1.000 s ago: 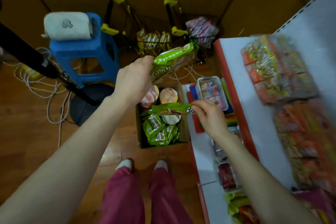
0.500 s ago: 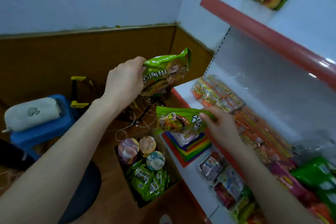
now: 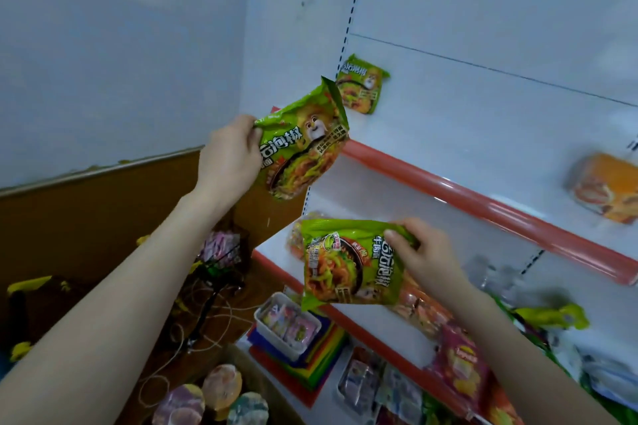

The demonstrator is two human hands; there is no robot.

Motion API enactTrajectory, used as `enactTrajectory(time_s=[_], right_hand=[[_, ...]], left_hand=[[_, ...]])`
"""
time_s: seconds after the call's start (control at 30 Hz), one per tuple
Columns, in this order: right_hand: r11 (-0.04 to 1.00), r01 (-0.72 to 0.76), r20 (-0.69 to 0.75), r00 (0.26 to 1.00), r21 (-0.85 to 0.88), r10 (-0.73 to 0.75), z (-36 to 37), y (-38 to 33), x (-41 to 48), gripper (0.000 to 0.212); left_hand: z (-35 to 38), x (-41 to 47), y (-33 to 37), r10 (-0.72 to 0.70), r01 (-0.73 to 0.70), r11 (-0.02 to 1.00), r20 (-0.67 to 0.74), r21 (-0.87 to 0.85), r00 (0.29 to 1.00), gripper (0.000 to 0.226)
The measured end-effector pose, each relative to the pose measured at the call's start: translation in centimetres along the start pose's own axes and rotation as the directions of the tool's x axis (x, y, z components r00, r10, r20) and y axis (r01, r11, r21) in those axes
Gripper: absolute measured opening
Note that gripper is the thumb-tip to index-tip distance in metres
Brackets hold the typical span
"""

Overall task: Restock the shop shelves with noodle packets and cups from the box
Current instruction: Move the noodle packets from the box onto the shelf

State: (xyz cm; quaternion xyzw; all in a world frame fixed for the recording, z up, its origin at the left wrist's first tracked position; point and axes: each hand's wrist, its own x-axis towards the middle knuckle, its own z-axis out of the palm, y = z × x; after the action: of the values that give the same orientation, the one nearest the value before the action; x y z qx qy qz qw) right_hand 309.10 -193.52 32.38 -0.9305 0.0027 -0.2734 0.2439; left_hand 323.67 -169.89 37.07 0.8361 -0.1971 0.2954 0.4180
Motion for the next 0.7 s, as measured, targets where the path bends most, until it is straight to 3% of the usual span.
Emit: enactTrajectory(time_s=[0.07,0.33,0.7], right_hand=[[1.000,-0.007,-0.036,0.999,0.001,0.007,-1.5,-0.1,0.5,0.012],[0.999,-0.005,-0.139,0.990,-0.044,-0.001,-8.8,1.1,5.2,0.007],[0.998,0.062,-0.296,0.953,-0.033,-0.069,-16.7,6.9,16.7,0.010]], left_hand=[[0.9,1.3,1.0,0.008,-0.009,0.998,-0.010,-0.060,1.000,0.021],[4.8,7.0,6.7,-0.002,-0.005,0.978,-0.036,-0.209,0.999,0.020],[11.5,15.0,12.8,-0.022,0.006,0.994,-0.148,-0.106,0.989,0.019]])
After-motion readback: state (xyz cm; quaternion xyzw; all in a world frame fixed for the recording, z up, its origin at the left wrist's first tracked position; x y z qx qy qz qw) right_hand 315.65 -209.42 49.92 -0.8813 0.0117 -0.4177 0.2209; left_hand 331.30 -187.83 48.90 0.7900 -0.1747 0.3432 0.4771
